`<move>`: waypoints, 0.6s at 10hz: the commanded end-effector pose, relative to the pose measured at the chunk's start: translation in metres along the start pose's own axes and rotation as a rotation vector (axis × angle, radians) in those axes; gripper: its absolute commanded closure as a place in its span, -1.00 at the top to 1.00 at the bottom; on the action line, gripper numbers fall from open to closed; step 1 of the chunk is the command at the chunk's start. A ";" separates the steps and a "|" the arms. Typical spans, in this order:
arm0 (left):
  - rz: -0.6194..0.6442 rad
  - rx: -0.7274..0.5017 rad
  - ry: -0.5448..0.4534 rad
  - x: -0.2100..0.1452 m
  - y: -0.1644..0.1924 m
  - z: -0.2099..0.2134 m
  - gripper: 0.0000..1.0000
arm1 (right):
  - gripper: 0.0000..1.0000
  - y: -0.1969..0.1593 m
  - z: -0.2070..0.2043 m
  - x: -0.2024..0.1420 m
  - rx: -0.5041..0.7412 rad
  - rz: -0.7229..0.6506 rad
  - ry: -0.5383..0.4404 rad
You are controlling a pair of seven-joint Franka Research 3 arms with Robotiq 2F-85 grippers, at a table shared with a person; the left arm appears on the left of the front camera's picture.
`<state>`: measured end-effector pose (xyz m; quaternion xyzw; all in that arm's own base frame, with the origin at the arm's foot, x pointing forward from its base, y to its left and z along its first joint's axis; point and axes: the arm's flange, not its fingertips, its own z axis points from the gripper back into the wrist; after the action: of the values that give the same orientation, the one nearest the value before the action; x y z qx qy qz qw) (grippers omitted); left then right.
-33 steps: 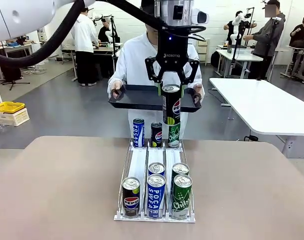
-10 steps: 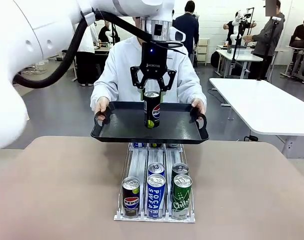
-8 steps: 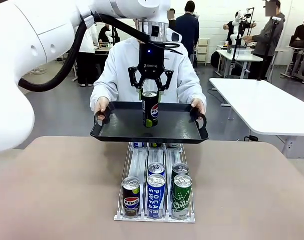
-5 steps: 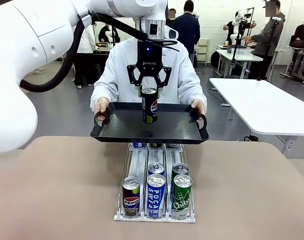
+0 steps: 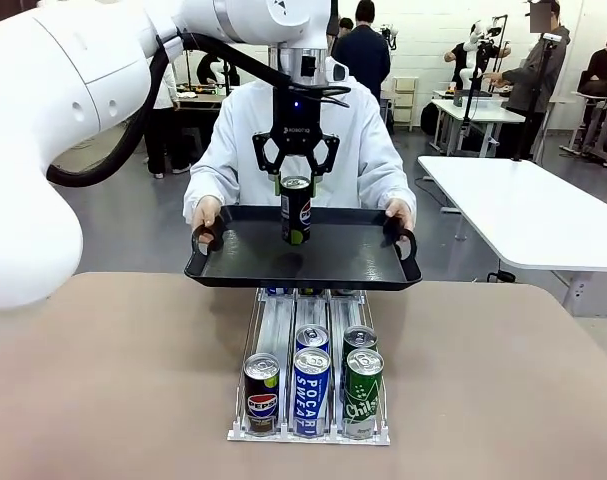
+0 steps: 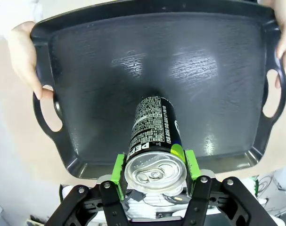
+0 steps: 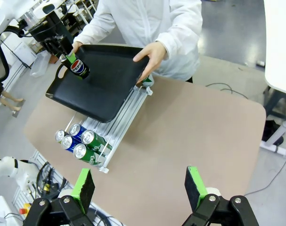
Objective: Retrieve and hand over the desired beverage to the person.
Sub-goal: Place the picked can on the Handle tray extended by the person.
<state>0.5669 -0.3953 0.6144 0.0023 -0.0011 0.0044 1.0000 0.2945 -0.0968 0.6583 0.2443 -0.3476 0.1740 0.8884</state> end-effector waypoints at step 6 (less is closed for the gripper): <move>0.109 0.082 0.100 0.036 -0.017 0.014 0.17 | 1.00 0.000 -0.001 0.001 -0.010 -0.001 0.006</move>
<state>0.5659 -0.3862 0.5944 0.0427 0.0468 0.0543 0.9965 0.2945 -0.0968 0.6583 0.2442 -0.3476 0.1740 0.8884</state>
